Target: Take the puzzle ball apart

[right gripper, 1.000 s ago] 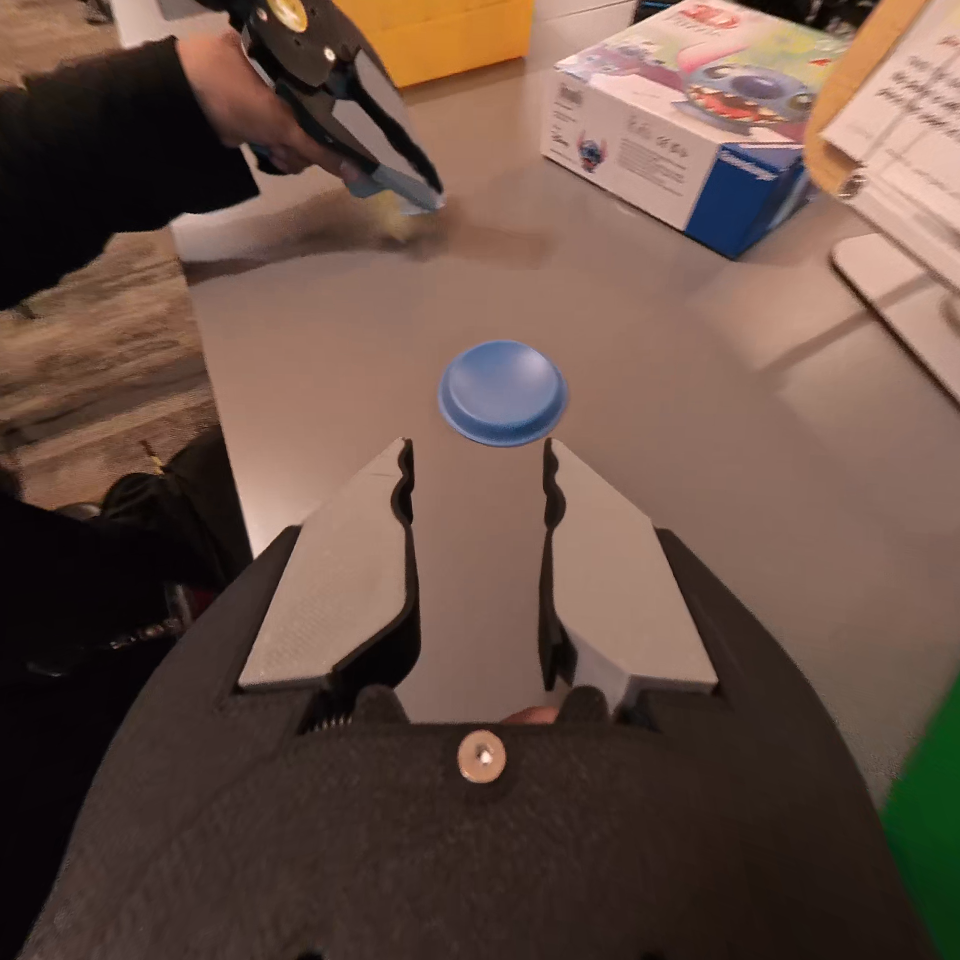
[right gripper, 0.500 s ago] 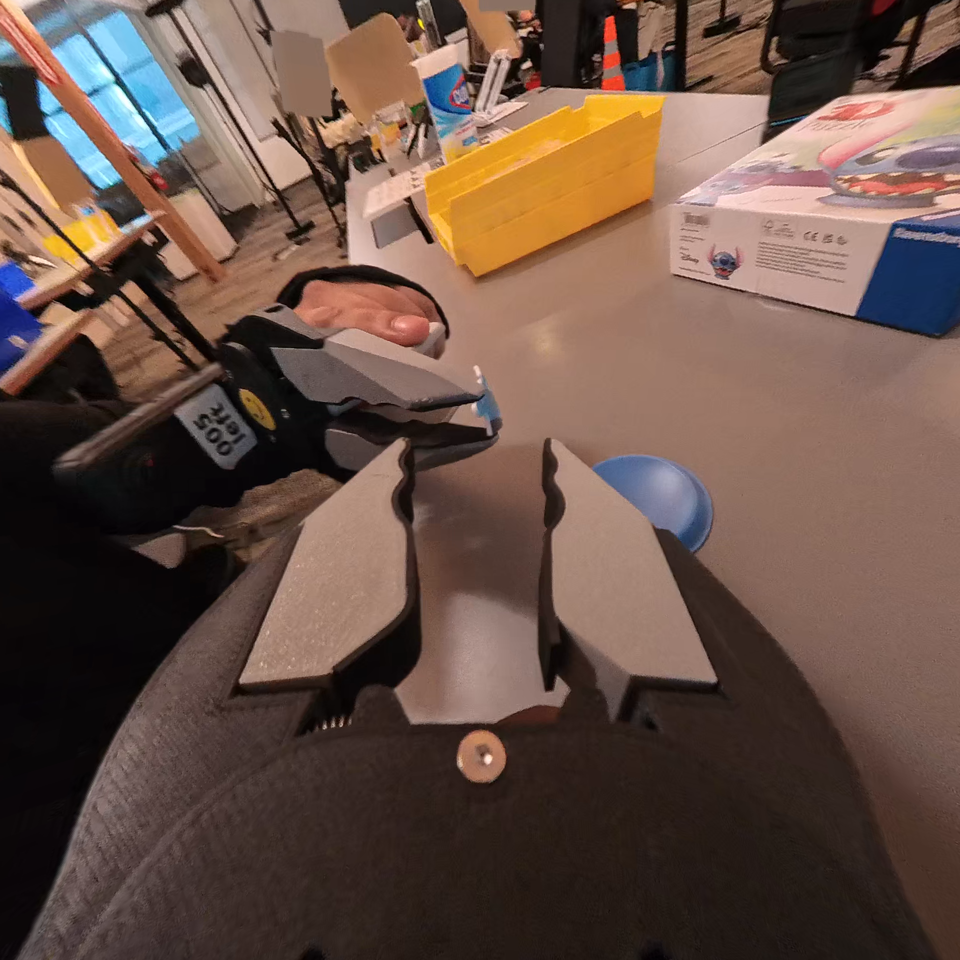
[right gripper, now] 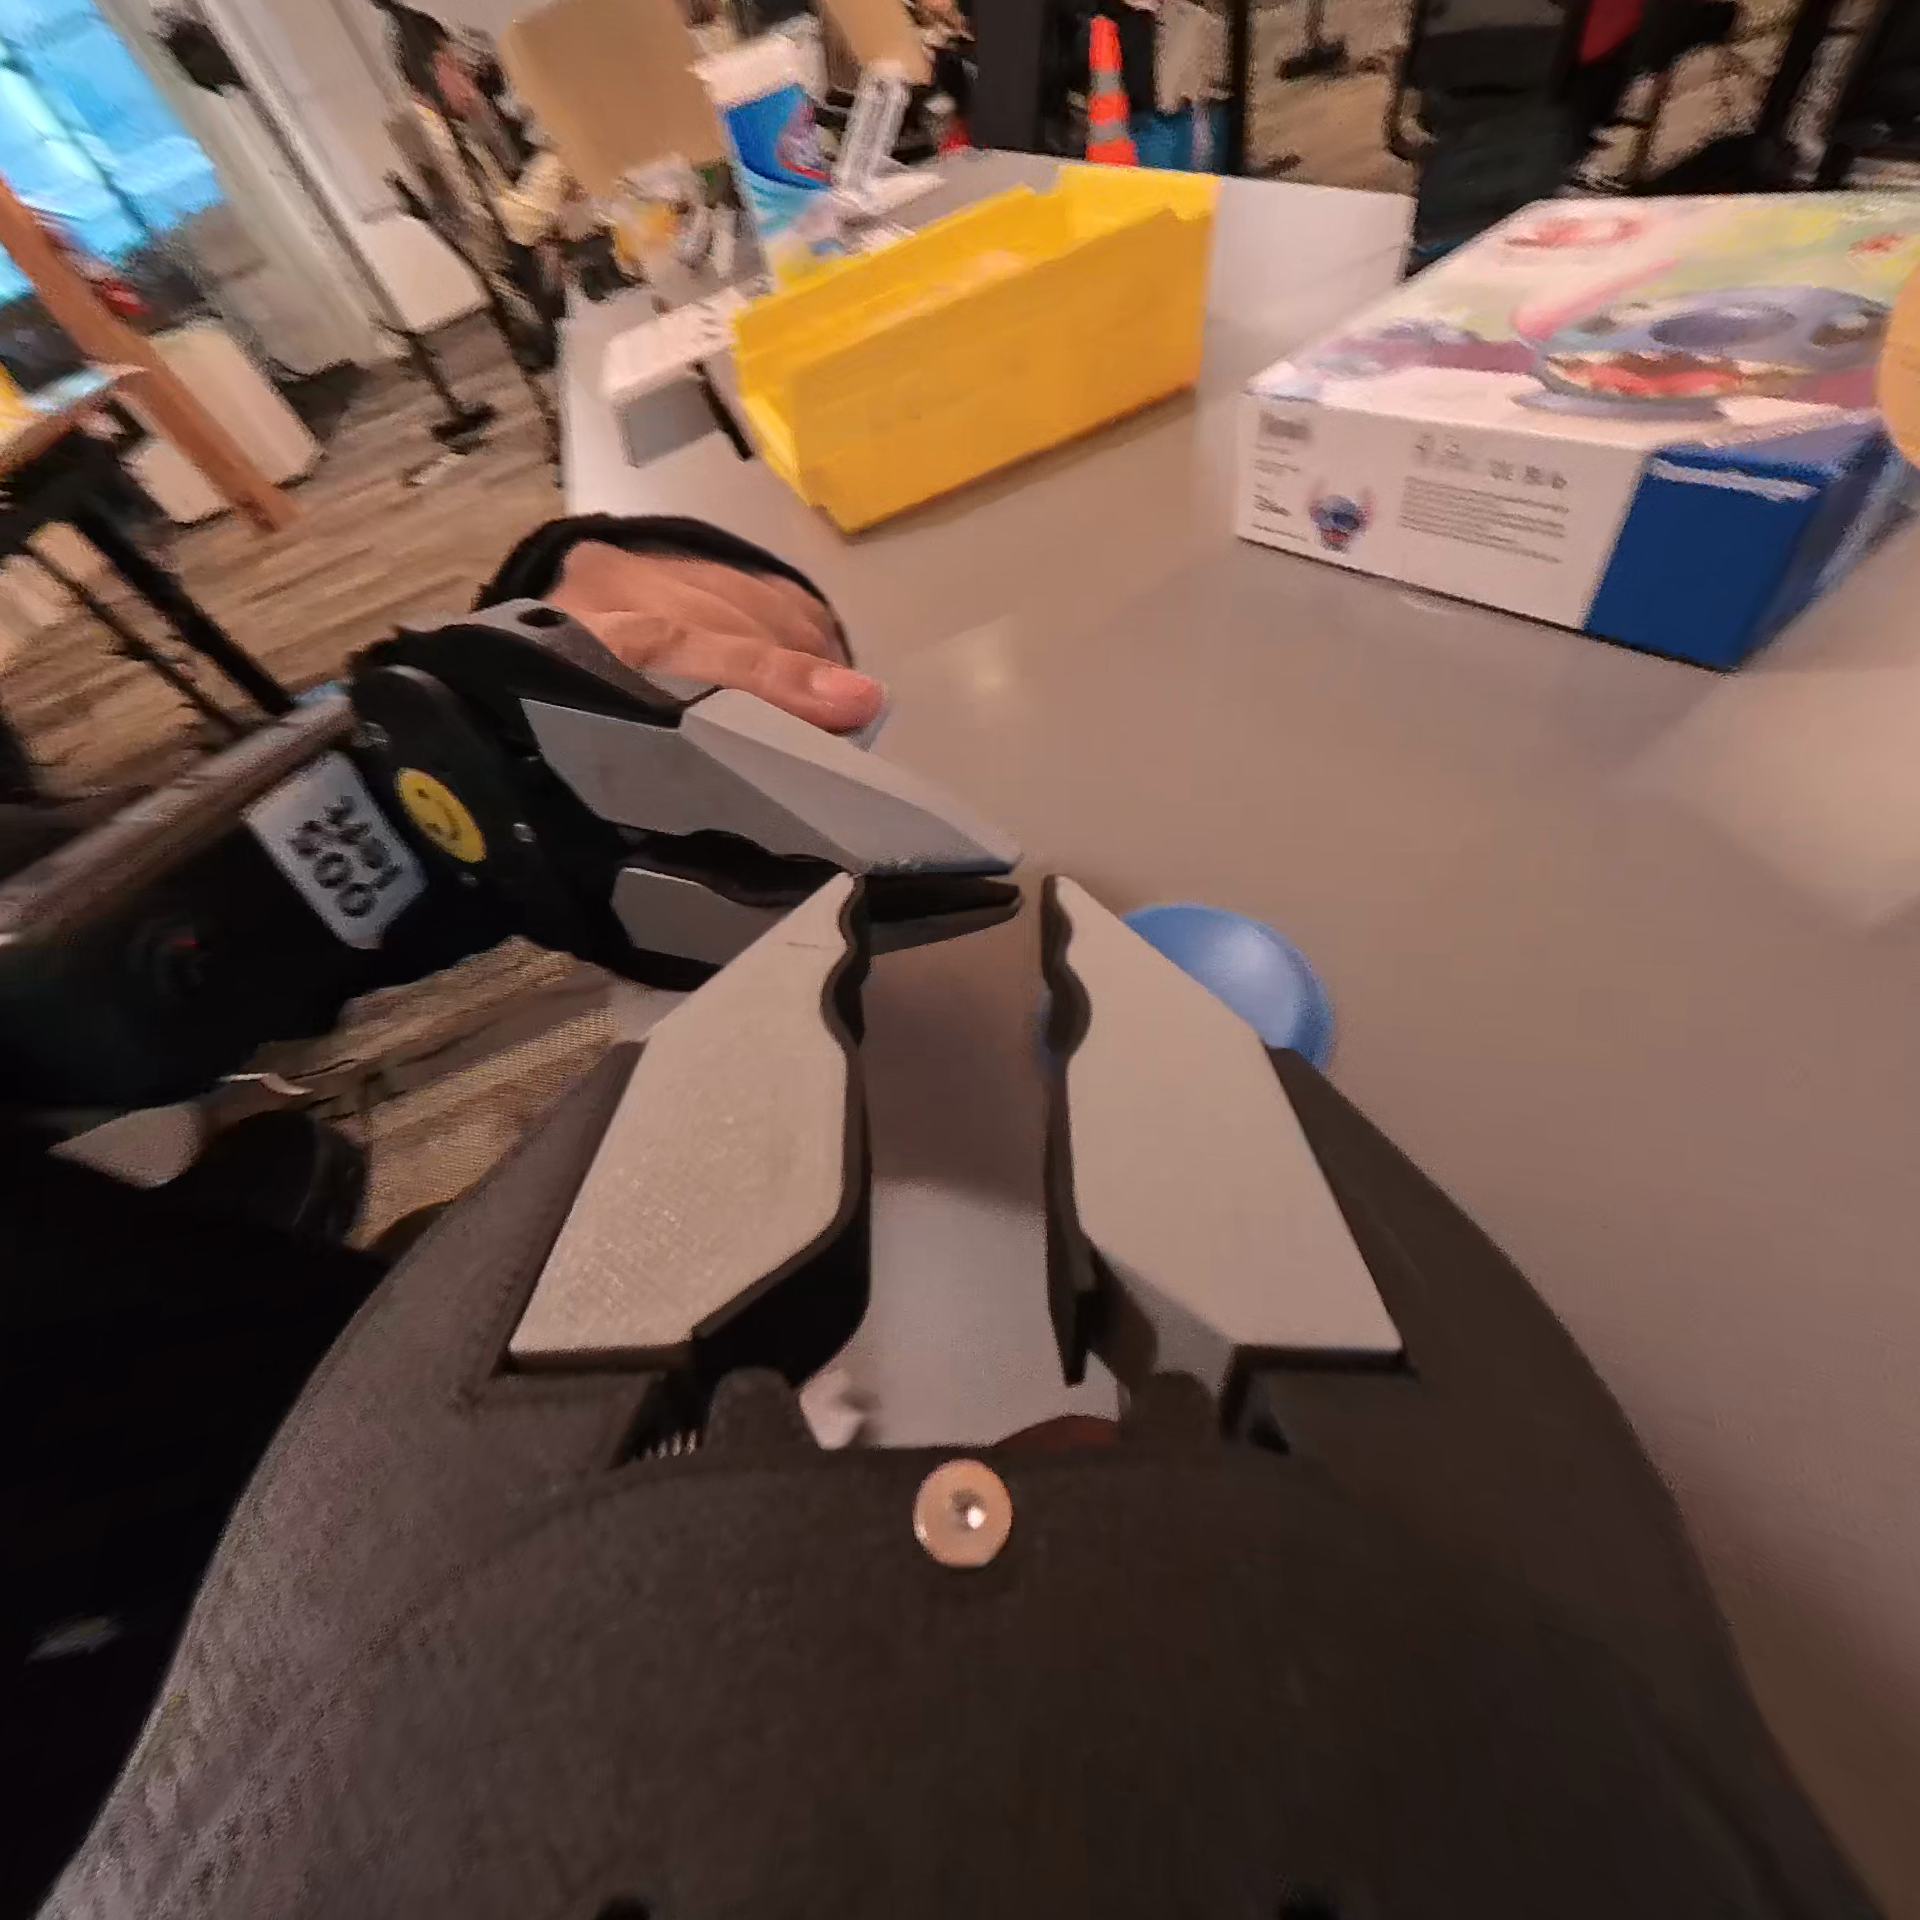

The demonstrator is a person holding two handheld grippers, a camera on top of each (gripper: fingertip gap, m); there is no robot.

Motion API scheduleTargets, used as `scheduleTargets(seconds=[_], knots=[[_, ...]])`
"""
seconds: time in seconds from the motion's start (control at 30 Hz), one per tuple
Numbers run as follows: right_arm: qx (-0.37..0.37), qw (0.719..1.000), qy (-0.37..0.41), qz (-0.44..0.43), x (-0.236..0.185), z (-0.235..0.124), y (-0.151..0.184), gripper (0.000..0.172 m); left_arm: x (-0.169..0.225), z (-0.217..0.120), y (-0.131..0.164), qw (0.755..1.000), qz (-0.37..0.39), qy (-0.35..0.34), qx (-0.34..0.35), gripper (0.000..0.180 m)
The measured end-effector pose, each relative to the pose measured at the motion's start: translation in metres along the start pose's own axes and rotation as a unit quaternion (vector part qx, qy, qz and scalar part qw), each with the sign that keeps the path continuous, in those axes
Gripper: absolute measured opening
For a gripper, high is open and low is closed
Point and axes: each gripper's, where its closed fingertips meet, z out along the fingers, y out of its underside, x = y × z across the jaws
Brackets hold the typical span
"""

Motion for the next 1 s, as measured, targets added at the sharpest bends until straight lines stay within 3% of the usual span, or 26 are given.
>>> scheduleTargets(seconds=[0.07, 0.17, 0.3, 0.4, 0.47, 0.57, 0.67, 0.83, 1.0], knots=[[-0.019, 0.998, 0.058, -0.029, 0.018, 0.003, 0.011, 0.038, 0.017, 0.008, 0.015, 0.998, -0.035, 0.038, -0.022, 0.0], [-0.03, 0.987, 0.138, -0.071, 0.036, -0.004, 0.026, 0.042, 0.029, 0.016, 0.054, 0.994, -0.063, 0.026, -0.09, 0.0], [-0.059, 0.975, 0.187, -0.107, 0.051, -0.019, 0.056, 0.035, 0.032, 0.015, 0.085, 0.983, -0.132, 0.023, -0.126, 0.0], [-0.012, 0.985, 0.151, -0.089, 0.041, -0.03, 0.045, 0.037, 0.028, 0.015, 0.092, 0.973, -0.195, 0.022, -0.121, 0.0], [0.019, 0.988, 0.126, -0.086, 0.029, -0.036, 0.031, 0.039, 0.03, 0.014, 0.098, 0.972, -0.195, 0.025, -0.131, 0.0], [0.021, 0.989, 0.103, -0.107, 0.009, -0.04, 0.026, 0.042, 0.032, 0.012, 0.101, 0.971, -0.2, 0.027, -0.131, 0.0], [0.002, 0.99, 0.037, -0.135, -0.039, -0.04, 0.039, 0.042, 0.03, 0.009, 0.103, 0.968, -0.214, 0.024, -0.131, 0.0], [-0.081, 0.98, -0.076, -0.166, -0.12, -0.036, 0.117, 0.042, 0.023, 0.005, 0.101, 0.969, -0.213, 0.012, -0.124, 0.0], [-0.201, 0.954, -0.074, -0.21, -0.127, -0.014, 0.219, 0.046, 0.028, 0.004, 0.103, 0.966, -0.224, 0.021, -0.128, 0.0]])
